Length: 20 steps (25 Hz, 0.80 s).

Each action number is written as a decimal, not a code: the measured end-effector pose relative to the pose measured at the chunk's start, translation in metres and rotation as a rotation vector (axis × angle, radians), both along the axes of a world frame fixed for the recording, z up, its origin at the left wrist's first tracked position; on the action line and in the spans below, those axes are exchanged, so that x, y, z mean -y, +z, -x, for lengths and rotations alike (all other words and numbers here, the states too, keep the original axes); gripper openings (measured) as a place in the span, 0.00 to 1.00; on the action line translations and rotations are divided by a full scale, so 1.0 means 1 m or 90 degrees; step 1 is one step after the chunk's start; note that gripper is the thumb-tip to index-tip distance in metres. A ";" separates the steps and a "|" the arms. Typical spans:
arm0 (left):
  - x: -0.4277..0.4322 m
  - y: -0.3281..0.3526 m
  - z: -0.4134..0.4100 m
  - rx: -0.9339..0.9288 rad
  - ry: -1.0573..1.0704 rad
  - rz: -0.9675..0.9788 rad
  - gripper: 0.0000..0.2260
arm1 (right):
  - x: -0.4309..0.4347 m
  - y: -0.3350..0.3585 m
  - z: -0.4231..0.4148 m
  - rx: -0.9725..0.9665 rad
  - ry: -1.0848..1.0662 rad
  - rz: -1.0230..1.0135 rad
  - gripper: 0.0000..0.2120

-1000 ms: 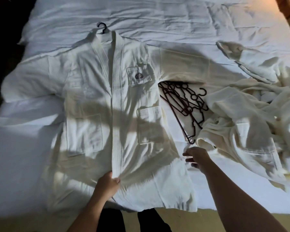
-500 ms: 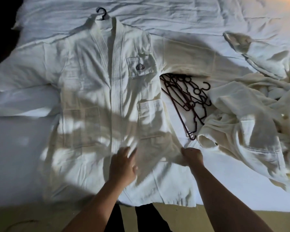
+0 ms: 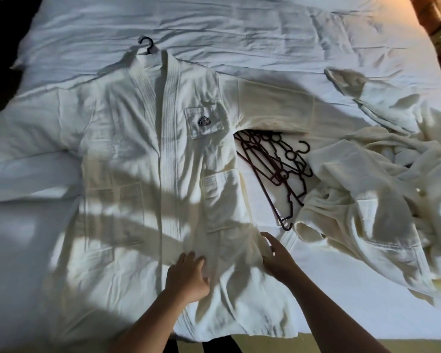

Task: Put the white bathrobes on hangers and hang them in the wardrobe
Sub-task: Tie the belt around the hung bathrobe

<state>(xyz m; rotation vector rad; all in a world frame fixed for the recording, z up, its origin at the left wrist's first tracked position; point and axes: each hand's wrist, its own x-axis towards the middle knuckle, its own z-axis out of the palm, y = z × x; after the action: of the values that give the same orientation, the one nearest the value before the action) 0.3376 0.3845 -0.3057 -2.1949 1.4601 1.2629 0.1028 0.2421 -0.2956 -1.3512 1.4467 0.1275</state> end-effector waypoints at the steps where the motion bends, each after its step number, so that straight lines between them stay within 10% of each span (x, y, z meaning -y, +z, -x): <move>1: 0.007 0.000 0.001 -0.016 0.024 -0.010 0.33 | 0.004 -0.009 -0.005 -0.082 0.036 0.068 0.28; 5: 0.019 -0.006 0.003 0.000 0.000 -0.035 0.36 | 0.023 -0.020 -0.042 -0.168 0.108 0.110 0.12; 9: 0.028 -0.006 -0.007 -0.069 0.042 -0.055 0.34 | 0.030 -0.031 -0.070 -0.148 0.299 0.000 0.32; 13: 0.030 0.000 -0.017 -0.107 0.055 -0.074 0.34 | 0.026 -0.035 -0.072 -0.246 0.203 0.160 0.10; 20: 0.028 0.009 0.000 -0.120 0.051 -0.072 0.39 | 0.021 -0.006 -0.047 -0.272 0.197 -0.122 0.10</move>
<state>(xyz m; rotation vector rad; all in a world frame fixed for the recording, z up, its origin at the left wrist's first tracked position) 0.3371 0.3568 -0.2968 -2.1290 1.3379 1.5766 0.1502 0.2214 -0.3012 -1.4343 1.5126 0.7773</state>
